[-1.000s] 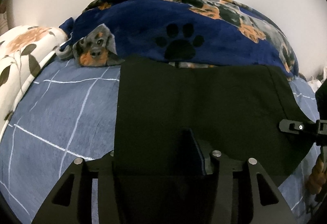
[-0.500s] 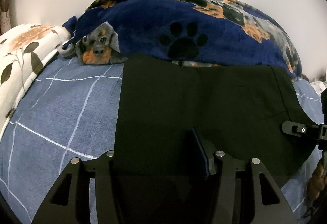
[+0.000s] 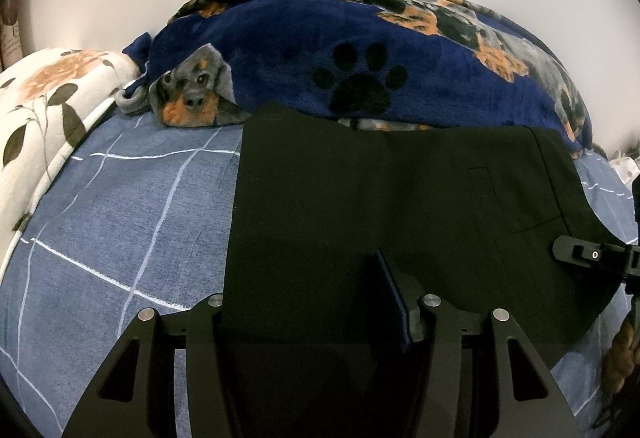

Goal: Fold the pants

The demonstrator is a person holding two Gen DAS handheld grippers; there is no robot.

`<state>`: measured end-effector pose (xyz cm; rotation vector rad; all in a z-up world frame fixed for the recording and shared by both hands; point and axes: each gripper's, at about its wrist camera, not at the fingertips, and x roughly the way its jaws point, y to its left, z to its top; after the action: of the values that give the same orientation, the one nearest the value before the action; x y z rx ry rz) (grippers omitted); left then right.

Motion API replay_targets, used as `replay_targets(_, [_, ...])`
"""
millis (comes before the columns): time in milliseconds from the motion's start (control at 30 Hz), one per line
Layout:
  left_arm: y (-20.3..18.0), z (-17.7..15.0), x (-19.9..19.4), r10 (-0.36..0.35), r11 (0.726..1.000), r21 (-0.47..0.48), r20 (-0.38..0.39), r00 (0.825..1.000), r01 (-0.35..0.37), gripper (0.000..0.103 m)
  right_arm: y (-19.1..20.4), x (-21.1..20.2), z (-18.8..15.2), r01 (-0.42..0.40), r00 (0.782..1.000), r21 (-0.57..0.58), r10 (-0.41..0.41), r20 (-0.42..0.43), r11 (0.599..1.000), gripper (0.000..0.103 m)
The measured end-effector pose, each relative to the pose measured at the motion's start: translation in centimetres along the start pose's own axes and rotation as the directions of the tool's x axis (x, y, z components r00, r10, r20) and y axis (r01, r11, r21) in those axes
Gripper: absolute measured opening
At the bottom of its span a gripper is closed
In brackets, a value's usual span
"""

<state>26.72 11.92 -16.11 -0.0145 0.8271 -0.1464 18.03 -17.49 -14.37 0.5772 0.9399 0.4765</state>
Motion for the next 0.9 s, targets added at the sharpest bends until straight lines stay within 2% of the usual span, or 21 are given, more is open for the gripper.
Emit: replay_targets(900, [-0.04, 0.03, -0.09, 0.016, 1.000, 0.007, 0.002, 1.000, -0.016, 0.057, 0.14, 0.20, 0.27, 0.034, 0.999, -0.024, -0.034, 0.018, 0.999, 0.031])
